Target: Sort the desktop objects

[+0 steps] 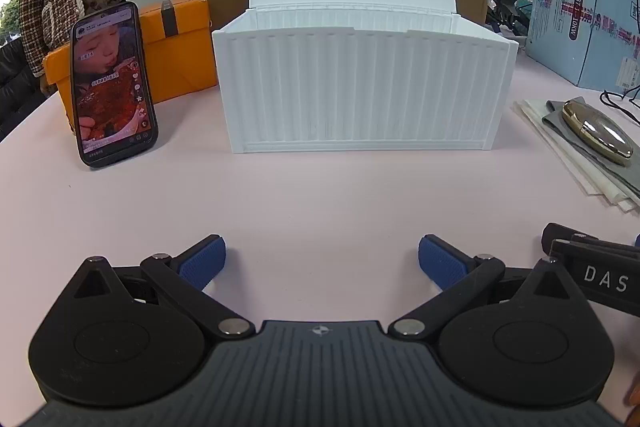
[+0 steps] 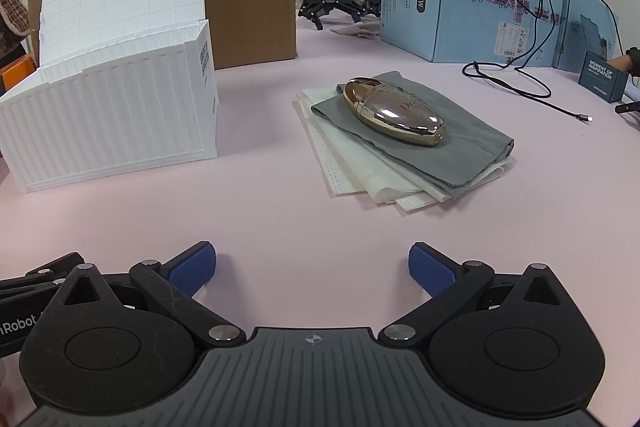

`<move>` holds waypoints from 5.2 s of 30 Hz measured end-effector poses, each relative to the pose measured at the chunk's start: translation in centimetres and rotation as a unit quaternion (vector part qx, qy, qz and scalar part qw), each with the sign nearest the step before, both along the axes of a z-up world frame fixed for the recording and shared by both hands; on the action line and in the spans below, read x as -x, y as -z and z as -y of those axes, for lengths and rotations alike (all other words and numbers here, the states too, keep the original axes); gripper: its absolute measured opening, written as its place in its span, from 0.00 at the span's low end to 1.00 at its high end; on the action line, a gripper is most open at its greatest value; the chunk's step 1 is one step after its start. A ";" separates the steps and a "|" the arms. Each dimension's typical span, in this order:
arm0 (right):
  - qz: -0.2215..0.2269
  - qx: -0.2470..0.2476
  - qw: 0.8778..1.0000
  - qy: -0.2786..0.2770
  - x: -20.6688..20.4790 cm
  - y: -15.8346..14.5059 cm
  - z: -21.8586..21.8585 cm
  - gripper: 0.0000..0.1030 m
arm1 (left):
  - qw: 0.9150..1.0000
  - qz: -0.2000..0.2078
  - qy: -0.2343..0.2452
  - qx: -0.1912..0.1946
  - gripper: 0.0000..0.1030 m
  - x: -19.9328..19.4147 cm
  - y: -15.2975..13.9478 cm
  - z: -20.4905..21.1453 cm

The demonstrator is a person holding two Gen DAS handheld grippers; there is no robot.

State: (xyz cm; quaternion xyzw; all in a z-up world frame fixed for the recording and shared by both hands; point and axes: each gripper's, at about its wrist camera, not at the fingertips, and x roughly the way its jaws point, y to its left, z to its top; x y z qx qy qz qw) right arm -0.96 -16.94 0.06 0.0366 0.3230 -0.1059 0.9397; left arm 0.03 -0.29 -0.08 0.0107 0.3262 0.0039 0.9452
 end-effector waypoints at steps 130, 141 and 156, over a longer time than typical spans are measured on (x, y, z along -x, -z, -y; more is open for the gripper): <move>0.119 -0.028 0.955 -0.270 -7.4 -2.3 16.2 0.49 | 0.927 -0.080 0.323 0.174 0.62 -17.2 -4.7 20.2; 0.198 -0.028 0.942 -0.270 -5.2 -3.9 16.0 0.49 | 0.926 -0.026 0.327 0.187 0.62 -15.1 -8.1 18.8; 0.280 -0.039 0.908 -0.309 -4.2 -10.2 11.3 0.49 | 0.934 0.072 0.278 0.213 0.63 -11.6 -15.0 11.3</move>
